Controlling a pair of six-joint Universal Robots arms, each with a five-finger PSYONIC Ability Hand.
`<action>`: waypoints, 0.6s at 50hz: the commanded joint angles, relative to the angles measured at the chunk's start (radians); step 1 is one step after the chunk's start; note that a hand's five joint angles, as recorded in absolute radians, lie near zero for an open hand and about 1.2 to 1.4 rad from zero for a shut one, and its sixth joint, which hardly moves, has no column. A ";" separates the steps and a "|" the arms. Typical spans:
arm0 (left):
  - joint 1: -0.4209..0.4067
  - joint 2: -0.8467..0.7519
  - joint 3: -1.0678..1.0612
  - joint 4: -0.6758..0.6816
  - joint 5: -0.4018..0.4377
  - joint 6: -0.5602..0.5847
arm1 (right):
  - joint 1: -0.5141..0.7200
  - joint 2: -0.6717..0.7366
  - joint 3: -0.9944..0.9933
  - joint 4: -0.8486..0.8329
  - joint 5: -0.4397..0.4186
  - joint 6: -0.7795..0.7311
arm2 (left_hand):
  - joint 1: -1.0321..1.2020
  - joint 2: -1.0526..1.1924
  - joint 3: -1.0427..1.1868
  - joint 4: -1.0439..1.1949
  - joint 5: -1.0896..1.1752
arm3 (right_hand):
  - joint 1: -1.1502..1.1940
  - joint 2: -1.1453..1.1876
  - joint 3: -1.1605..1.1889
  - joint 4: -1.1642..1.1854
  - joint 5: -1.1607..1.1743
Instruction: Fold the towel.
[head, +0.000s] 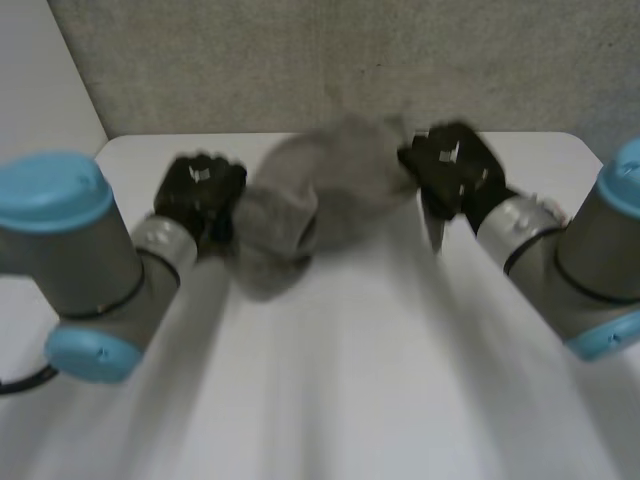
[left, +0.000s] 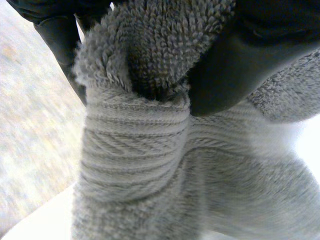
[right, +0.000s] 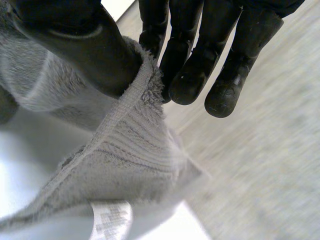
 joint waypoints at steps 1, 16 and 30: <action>0.008 -0.017 -0.193 0.086 0.005 0.186 | -0.002 0.065 0.112 0.057 0.008 -0.108 | -0.318 -0.363 -0.381 -0.373 -0.536 | 0.082 0.096 0.064 0.067 0.065; 0.010 0.188 -0.358 0.081 0.007 0.320 | -0.004 0.043 0.212 0.148 0.013 -0.131 | -0.810 -0.856 -0.874 -0.866 -1.029 | 0.071 0.085 0.053 0.056 0.055; 0.070 0.239 -0.292 0.004 0.100 0.310 | -0.024 0.048 0.249 0.137 0.008 -0.133 | -0.931 -0.977 -0.995 -0.987 -1.150 | 0.071 0.085 0.053 0.056 0.055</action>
